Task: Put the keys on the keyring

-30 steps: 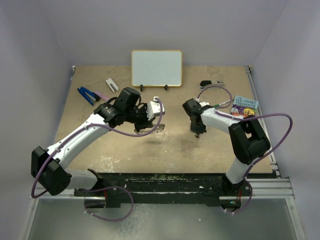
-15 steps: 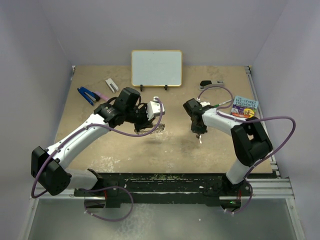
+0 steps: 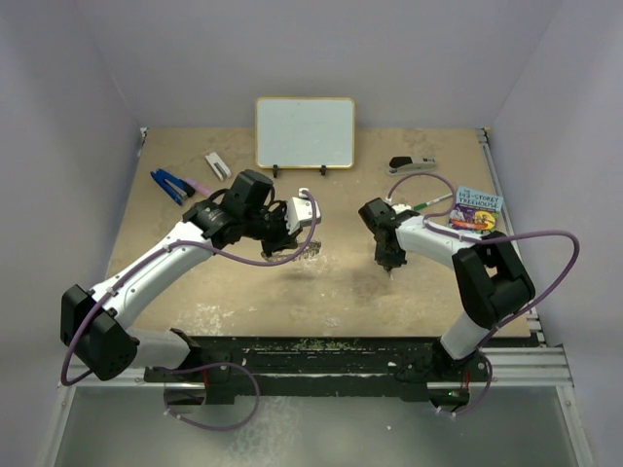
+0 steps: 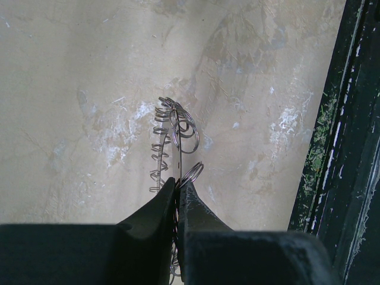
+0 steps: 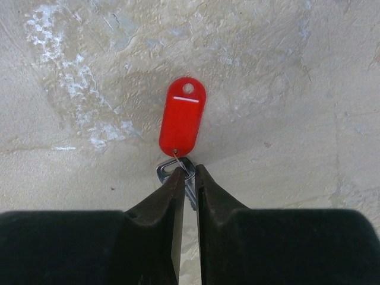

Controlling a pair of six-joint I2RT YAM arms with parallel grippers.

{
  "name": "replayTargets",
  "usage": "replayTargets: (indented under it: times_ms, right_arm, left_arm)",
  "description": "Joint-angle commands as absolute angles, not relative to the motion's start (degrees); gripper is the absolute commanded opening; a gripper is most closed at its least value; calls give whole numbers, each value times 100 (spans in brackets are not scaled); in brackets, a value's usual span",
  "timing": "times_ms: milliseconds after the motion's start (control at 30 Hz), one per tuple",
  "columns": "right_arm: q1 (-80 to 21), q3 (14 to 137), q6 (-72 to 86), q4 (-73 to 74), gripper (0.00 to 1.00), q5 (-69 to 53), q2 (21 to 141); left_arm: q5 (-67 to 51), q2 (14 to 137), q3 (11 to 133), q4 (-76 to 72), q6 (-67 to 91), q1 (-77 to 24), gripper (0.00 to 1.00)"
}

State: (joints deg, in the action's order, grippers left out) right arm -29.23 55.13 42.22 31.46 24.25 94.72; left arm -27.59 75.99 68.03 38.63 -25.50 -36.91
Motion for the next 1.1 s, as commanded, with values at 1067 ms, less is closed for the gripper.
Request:
replayTargets:
  times_ms: [1067]
  right_arm:
    - [-2988,5195,3542,2612,0,2283,9124]
  left_arm:
    - [-2706,7415,7083,3665,-2534,-3713,3]
